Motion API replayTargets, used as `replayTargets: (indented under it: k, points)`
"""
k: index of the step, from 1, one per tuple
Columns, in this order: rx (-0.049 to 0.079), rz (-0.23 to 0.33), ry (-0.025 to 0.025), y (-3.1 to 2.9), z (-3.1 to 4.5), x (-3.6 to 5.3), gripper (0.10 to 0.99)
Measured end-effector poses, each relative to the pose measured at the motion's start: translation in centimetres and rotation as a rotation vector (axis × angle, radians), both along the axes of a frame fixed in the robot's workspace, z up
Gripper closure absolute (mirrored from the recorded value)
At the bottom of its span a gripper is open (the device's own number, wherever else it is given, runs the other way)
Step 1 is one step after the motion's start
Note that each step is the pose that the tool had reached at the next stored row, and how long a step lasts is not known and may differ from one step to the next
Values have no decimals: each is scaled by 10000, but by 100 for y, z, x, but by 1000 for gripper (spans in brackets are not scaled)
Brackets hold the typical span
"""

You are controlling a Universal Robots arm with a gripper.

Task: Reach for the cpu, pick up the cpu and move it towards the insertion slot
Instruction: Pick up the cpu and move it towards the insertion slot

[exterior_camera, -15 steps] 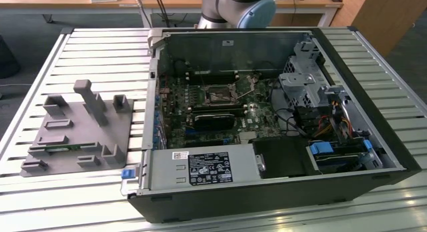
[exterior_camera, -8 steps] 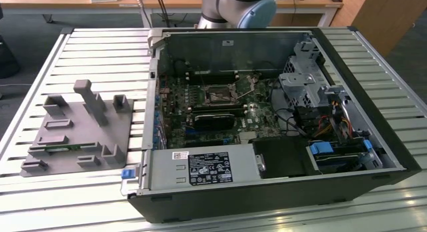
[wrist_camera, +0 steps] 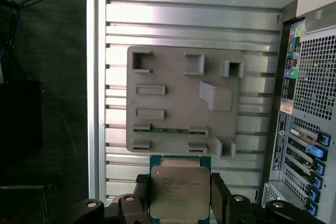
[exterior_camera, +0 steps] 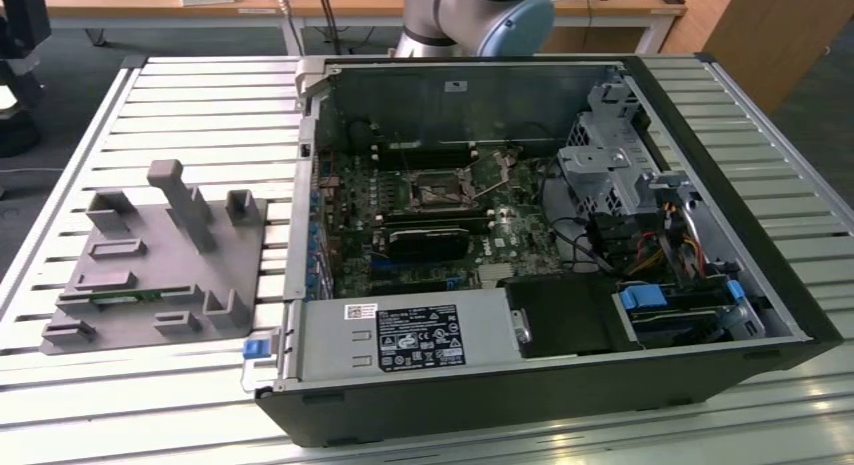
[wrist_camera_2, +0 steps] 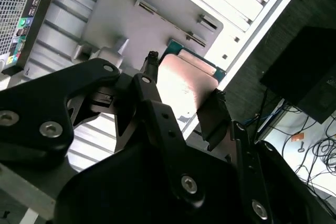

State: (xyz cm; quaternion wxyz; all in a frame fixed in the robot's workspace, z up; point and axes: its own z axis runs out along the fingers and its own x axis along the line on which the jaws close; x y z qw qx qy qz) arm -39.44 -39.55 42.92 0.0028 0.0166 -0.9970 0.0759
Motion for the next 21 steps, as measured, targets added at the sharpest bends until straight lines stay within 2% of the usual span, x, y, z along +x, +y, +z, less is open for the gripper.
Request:
replayTargets:
  k: [11,21]
  points:
    - [1,0,0,2,-3,356,541]
    - [5,0,1,2,-6,558,541]
